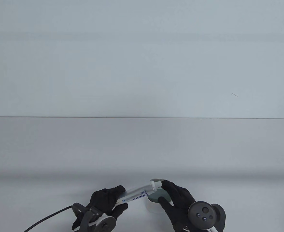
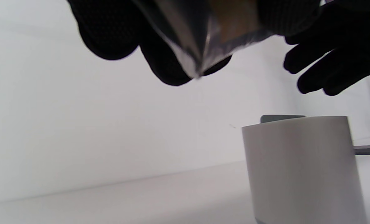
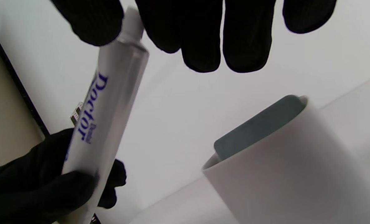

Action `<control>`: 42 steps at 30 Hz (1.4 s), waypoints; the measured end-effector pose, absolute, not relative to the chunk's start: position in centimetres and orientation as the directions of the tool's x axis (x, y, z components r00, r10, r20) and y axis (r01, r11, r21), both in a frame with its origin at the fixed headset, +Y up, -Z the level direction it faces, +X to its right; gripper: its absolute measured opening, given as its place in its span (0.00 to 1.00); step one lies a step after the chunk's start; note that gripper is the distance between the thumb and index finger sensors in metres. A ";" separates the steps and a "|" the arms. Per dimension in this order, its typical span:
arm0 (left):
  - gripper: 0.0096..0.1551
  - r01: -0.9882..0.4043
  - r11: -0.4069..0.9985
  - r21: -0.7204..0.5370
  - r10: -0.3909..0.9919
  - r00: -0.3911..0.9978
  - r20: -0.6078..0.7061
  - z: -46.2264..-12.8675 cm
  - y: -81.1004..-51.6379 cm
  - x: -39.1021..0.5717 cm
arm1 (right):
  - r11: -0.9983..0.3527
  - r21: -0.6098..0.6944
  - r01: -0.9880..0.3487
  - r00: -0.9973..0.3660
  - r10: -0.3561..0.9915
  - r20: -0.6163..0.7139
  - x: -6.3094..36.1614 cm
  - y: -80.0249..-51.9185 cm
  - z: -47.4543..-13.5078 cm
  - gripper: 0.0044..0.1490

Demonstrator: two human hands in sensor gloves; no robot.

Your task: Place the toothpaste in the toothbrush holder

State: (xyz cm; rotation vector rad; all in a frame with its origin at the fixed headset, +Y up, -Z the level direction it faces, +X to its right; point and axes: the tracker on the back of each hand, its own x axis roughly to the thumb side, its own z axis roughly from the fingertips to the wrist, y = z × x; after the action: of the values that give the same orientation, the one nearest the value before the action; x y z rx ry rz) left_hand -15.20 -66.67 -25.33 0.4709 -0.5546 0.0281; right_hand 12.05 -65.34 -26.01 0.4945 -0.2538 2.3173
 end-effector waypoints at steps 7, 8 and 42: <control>0.32 -0.190 0.860 0.473 -0.126 0.819 0.560 -23.3 -66.3 -13.7 | -0.342 0.177 -0.923 -0.251 0.883 0.398 11.7 -66.8 -26.3 0.44; 0.32 -0.181 0.856 0.484 -0.145 0.815 0.561 -23.1 -66.4 -13.4 | -0.234 0.239 -0.942 -0.139 0.924 0.355 11.6 -67.4 -26.6 0.42; 0.48 0.159 0.971 0.181 -0.235 0.789 0.567 -26.7 -69.9 -15.2 | -0.247 0.112 -0.962 -0.192 0.912 0.362 12.7 -67.9 -30.3 0.46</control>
State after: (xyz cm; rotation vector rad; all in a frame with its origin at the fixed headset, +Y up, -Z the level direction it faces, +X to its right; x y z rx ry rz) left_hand -15.20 -69.85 -26.66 0.1263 -0.6267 -0.2127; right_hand 12.66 -67.88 -30.34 0.4156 -0.1608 1.7757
